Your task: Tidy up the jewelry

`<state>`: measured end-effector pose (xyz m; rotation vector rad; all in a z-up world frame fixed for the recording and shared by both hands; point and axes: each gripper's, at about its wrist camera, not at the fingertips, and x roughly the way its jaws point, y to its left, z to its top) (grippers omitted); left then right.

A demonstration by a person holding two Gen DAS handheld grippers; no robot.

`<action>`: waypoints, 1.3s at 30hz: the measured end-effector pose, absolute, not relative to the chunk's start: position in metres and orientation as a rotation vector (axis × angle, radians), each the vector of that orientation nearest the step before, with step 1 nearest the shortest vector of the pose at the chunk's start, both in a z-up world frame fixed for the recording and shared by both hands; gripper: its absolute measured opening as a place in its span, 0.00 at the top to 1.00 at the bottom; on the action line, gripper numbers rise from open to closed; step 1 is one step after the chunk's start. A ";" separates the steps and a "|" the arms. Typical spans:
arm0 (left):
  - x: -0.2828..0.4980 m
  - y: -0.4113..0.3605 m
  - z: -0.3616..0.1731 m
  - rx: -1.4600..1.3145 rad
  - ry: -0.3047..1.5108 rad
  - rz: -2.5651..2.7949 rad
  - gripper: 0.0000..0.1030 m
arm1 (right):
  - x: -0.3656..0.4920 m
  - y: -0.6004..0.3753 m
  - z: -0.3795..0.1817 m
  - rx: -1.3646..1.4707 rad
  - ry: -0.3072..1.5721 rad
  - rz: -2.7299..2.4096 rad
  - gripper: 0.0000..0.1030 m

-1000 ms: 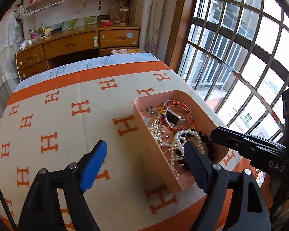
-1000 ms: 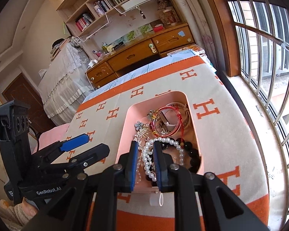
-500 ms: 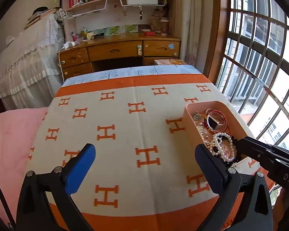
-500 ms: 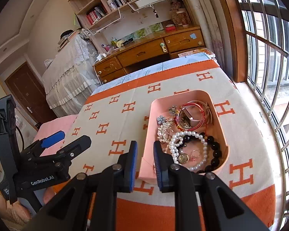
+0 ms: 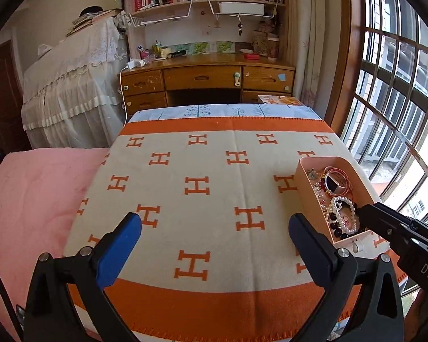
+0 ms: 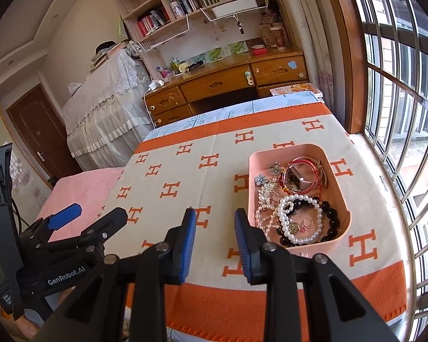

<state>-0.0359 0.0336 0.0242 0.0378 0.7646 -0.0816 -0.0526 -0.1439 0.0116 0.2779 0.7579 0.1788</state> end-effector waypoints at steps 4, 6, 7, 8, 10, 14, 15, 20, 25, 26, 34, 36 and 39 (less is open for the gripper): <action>-0.040 0.035 0.024 0.033 0.764 -0.072 0.01 | -0.057 -0.137 0.012 0.249 0.754 0.184 0.72; -0.041 0.034 0.023 0.031 0.761 -0.071 0.01 | -0.059 -0.133 0.012 0.233 0.753 0.183 0.72; -0.041 0.033 0.024 0.031 0.759 -0.071 0.01 | -0.060 -0.132 0.012 0.225 0.753 0.185 0.72; -0.041 0.033 0.024 0.032 0.758 -0.068 0.01 | -0.060 -0.131 0.012 0.221 0.754 0.188 0.71; -0.044 0.032 0.026 0.036 0.748 -0.064 0.01 | -0.061 -0.129 0.013 0.214 0.750 0.191 0.59; -0.046 0.029 0.029 0.041 0.729 -0.062 0.01 | -0.067 -0.129 0.018 0.207 0.710 0.182 0.52; -0.046 0.028 0.029 0.045 0.729 -0.066 0.01 | -0.067 -0.129 0.019 0.206 0.705 0.180 0.52; -0.046 0.024 0.027 0.055 0.742 -0.060 0.01 | -0.068 -0.130 0.017 0.210 0.710 0.182 0.51; -0.047 0.025 0.028 0.055 0.732 -0.056 0.01 | -0.068 -0.131 0.018 0.211 0.699 0.179 0.51; -0.047 0.025 0.029 0.054 0.730 -0.055 0.01 | -0.068 -0.131 0.017 0.211 0.698 0.177 0.51; -0.047 0.025 0.030 0.032 0.721 -0.057 0.01 | -0.066 -0.133 0.014 0.220 0.707 0.174 0.51; -0.047 0.025 0.030 0.035 0.719 -0.055 0.01 | -0.067 -0.133 0.014 0.218 0.707 0.174 0.51; -0.047 0.025 0.030 0.033 0.719 -0.056 0.01 | -0.067 -0.133 0.014 0.218 0.706 0.174 0.51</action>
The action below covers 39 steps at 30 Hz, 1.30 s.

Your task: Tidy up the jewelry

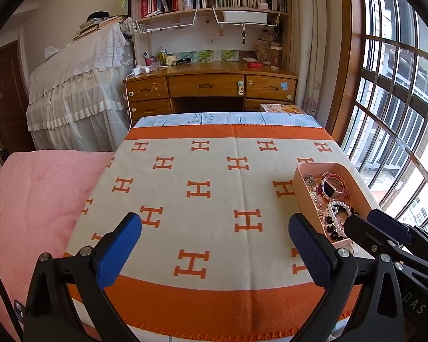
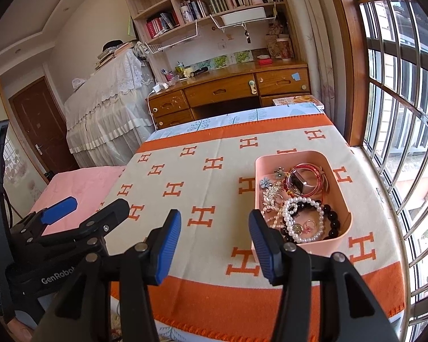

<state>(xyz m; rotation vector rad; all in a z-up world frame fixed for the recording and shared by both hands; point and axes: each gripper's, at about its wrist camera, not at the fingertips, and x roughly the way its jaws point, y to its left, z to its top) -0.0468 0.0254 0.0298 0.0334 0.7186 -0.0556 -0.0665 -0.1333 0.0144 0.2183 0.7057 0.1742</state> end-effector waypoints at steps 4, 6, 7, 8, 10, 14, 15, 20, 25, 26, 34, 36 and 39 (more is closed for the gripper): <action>-0.046 0.025 0.029 0.035 0.719 -0.055 0.01 | -0.067 -0.133 0.014 0.216 0.703 0.172 0.51; -0.047 0.025 0.030 0.034 0.718 -0.055 0.01 | -0.067 -0.134 0.013 0.216 0.703 0.174 0.51; -0.047 0.025 0.029 0.035 0.718 -0.054 0.01 | -0.067 -0.134 0.013 0.216 0.702 0.173 0.51; -0.046 0.024 0.030 0.035 0.716 -0.053 0.01 | -0.067 -0.133 0.013 0.215 0.702 0.172 0.51; -0.046 0.023 0.030 0.035 0.716 -0.053 0.01 | -0.067 -0.134 0.013 0.215 0.702 0.172 0.51; -0.046 0.023 0.030 0.034 0.717 -0.054 0.01 | -0.067 -0.134 0.013 0.217 0.704 0.174 0.51; -0.046 0.023 0.030 0.034 0.717 -0.054 0.01 | -0.067 -0.133 0.013 0.217 0.704 0.173 0.51; -0.046 0.023 0.030 0.034 0.716 -0.053 0.01 | -0.068 -0.134 0.013 0.216 0.701 0.172 0.51; -0.045 0.021 0.030 0.033 0.711 -0.052 0.01 | -0.068 -0.135 0.012 0.215 0.699 0.172 0.51; -0.046 0.022 0.030 0.034 0.713 -0.053 0.01 | -0.068 -0.134 0.012 0.216 0.700 0.172 0.51; -0.046 0.020 0.031 0.032 0.707 -0.048 0.01 | -0.069 -0.134 0.012 0.216 0.701 0.172 0.51; -0.048 0.021 0.032 0.033 0.706 -0.047 0.01 | -0.068 -0.134 0.012 0.215 0.701 0.172 0.51; -0.050 0.022 0.032 0.032 0.702 -0.046 0.01 | -0.069 -0.134 0.012 0.216 0.699 0.172 0.51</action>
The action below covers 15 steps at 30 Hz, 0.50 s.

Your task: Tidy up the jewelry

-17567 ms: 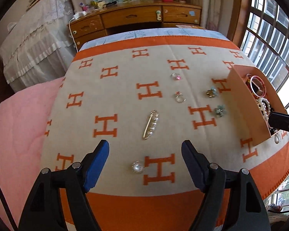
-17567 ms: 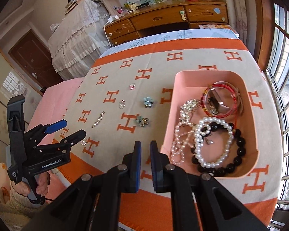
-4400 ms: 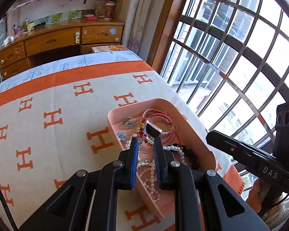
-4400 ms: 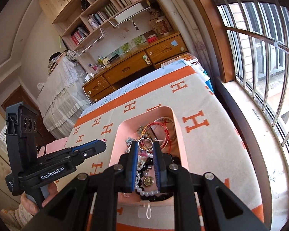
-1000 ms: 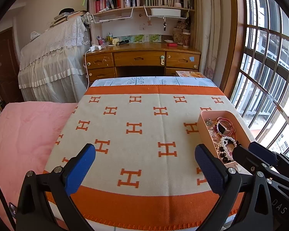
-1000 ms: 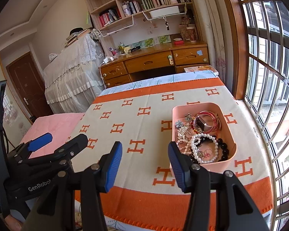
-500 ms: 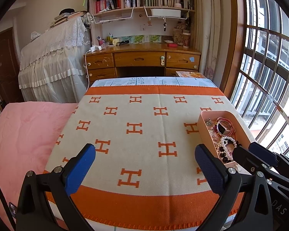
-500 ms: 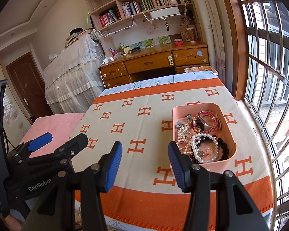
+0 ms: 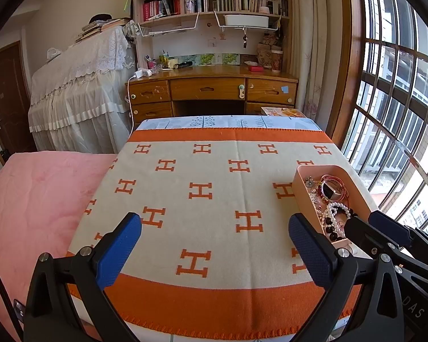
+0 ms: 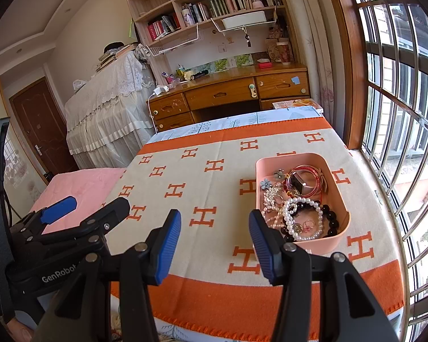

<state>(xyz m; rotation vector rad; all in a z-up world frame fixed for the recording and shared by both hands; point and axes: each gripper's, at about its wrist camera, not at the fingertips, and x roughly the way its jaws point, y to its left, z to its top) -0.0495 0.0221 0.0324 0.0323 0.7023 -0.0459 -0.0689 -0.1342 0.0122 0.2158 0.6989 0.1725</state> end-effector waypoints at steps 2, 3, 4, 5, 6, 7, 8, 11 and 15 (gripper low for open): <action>-0.051 0.022 0.033 0.034 0.697 -0.044 0.01 | -0.069 -0.134 0.012 0.215 0.699 0.172 0.51; -0.051 0.021 0.033 0.034 0.696 -0.043 0.01 | -0.069 -0.134 0.012 0.215 0.698 0.172 0.51; -0.051 0.021 0.033 0.033 0.696 -0.043 0.01 | -0.069 -0.134 0.012 0.215 0.699 0.172 0.51; -0.051 0.021 0.033 0.033 0.697 -0.044 0.01 | -0.069 -0.134 0.012 0.215 0.699 0.172 0.51; -0.051 0.021 0.033 0.033 0.697 -0.044 0.01 | -0.069 -0.134 0.012 0.214 0.699 0.172 0.51; -0.051 0.021 0.033 0.033 0.697 -0.044 0.01 | -0.069 -0.134 0.012 0.214 0.699 0.172 0.51; -0.051 0.021 0.033 0.033 0.696 -0.043 0.01 | -0.069 -0.134 0.012 0.215 0.699 0.173 0.51; -0.053 0.021 0.033 0.036 0.687 -0.038 0.01 | -0.070 -0.134 0.011 0.214 0.697 0.172 0.51; -0.055 0.021 0.034 0.034 0.685 -0.038 0.01 | -0.069 -0.135 0.011 0.215 0.697 0.172 0.51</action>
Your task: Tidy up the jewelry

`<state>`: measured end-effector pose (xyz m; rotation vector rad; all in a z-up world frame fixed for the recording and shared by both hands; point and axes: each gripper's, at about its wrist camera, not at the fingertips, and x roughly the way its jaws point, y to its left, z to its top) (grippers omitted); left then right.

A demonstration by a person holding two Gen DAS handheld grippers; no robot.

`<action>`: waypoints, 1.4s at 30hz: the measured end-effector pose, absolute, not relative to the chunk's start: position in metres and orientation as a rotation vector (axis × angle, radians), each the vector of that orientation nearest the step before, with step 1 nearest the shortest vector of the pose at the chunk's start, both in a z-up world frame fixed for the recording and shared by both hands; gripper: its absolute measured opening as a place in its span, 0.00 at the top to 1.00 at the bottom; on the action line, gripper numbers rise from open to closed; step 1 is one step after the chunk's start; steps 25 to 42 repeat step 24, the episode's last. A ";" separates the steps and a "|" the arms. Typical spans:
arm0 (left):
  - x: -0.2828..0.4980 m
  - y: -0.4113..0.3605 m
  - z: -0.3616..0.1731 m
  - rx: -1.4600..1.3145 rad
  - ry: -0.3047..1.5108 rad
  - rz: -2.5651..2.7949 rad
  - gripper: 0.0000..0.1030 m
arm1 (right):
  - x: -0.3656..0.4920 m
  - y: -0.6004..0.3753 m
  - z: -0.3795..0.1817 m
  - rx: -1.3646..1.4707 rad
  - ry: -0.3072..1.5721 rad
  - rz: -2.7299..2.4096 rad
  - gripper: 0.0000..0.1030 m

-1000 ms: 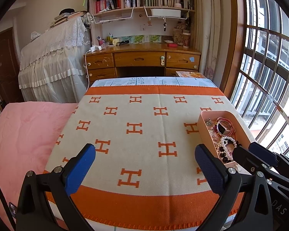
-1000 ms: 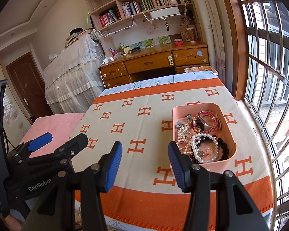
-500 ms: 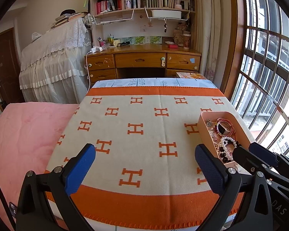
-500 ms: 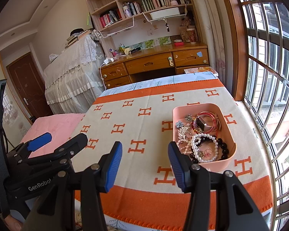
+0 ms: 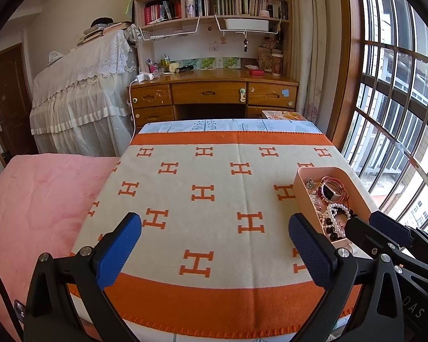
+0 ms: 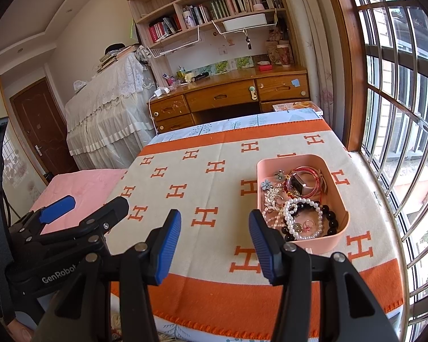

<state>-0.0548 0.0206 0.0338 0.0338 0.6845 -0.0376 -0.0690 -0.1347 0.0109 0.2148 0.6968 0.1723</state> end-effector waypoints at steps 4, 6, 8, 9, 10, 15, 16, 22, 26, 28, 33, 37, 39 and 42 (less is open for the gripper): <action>-0.057 0.021 0.034 0.031 0.685 -0.039 0.01 | -0.070 -0.135 0.011 0.215 0.697 0.173 0.51; -0.057 0.021 0.034 0.031 0.685 -0.038 0.01 | -0.070 -0.135 0.011 0.215 0.696 0.173 0.51; -0.057 0.021 0.034 0.030 0.684 -0.039 0.01 | -0.070 -0.135 0.011 0.214 0.696 0.173 0.51; -0.057 0.021 0.034 0.030 0.685 -0.039 0.01 | -0.070 -0.135 0.011 0.214 0.695 0.173 0.51; -0.057 0.021 0.034 0.030 0.685 -0.038 0.01 | -0.070 -0.135 0.010 0.214 0.696 0.173 0.51; -0.058 0.021 0.033 0.030 0.685 -0.038 0.01 | -0.070 -0.135 0.010 0.213 0.696 0.172 0.51; -0.058 0.020 0.033 0.029 0.686 -0.038 0.01 | -0.070 -0.135 0.010 0.213 0.695 0.172 0.51; -0.058 0.020 0.033 0.029 0.687 -0.037 0.01 | -0.070 -0.135 0.009 0.213 0.696 0.173 0.51; -0.058 0.020 0.032 0.027 0.688 -0.039 0.01 | -0.070 -0.135 0.009 0.212 0.695 0.173 0.51; -0.058 0.020 0.032 0.027 0.688 -0.039 0.01 | -0.070 -0.135 0.009 0.212 0.695 0.173 0.51; -0.058 0.020 0.032 0.027 0.688 -0.039 0.01 | -0.070 -0.135 0.009 0.212 0.695 0.173 0.51; -0.058 0.020 0.032 0.027 0.688 -0.039 0.01 | -0.070 -0.135 0.009 0.212 0.695 0.173 0.51; -0.058 0.020 0.032 0.027 0.688 -0.039 0.01 | -0.070 -0.135 0.009 0.212 0.695 0.173 0.51; -0.058 0.020 0.032 0.027 0.688 -0.039 0.01 | -0.070 -0.135 0.009 0.212 0.695 0.173 0.51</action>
